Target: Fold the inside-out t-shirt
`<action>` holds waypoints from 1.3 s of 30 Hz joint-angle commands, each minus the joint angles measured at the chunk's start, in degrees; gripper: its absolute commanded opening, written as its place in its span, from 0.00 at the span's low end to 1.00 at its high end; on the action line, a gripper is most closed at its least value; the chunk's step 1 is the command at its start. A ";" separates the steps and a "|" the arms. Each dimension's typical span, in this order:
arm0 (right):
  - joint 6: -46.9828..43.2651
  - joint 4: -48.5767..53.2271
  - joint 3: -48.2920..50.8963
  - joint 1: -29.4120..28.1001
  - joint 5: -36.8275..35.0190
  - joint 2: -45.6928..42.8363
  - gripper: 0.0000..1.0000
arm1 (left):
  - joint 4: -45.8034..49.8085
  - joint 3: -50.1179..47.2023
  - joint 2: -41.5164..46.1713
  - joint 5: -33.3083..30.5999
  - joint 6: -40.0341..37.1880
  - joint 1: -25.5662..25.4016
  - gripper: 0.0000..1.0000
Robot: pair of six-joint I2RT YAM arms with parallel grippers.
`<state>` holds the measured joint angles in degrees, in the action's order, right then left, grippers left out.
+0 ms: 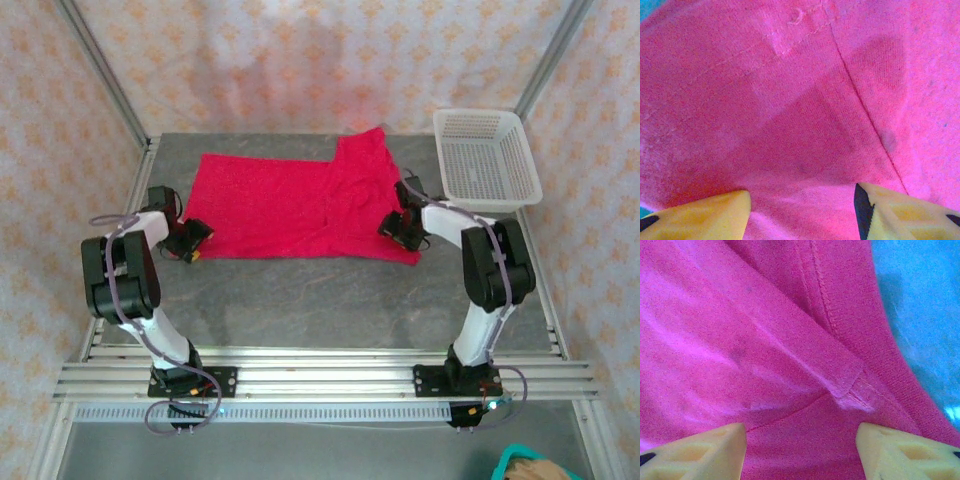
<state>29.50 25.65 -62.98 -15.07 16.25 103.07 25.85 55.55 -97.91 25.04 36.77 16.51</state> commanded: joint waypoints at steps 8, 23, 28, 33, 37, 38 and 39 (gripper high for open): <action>-0.73 13.54 15.20 -2.47 -6.03 -18.69 0.62 | 13.85 -11.43 20.59 -7.88 -2.31 -0.10 0.63; 1.62 6.26 -14.99 -1.39 0.80 4.81 0.61 | 13.49 24.52 -6.72 -9.59 -1.25 -14.06 0.64; 1.96 5.38 -13.54 -0.92 1.19 8.81 0.61 | 12.92 25.83 -14.71 -8.11 -1.75 -11.95 0.64; 1.40 5.38 -9.83 -0.97 1.94 9.43 0.60 | 8.35 14.55 -12.59 -7.14 1.05 -8.64 0.64; 0.66 5.17 -2.82 -1.83 1.94 5.56 0.60 | 5.46 3.29 -6.20 -5.44 1.74 -6.12 0.64; 0.62 4.99 -1.09 -2.26 1.94 4.34 0.60 | 5.53 1.50 -4.79 -5.67 1.48 -5.97 0.64; 0.48 4.56 0.61 -2.73 1.93 3.09 0.61 | 5.33 -0.54 -3.15 -5.70 1.37 -6.11 0.64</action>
<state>30.41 25.21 -67.85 -16.64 18.50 107.11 29.06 60.99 -102.00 20.60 37.54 9.91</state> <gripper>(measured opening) 0.605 0.642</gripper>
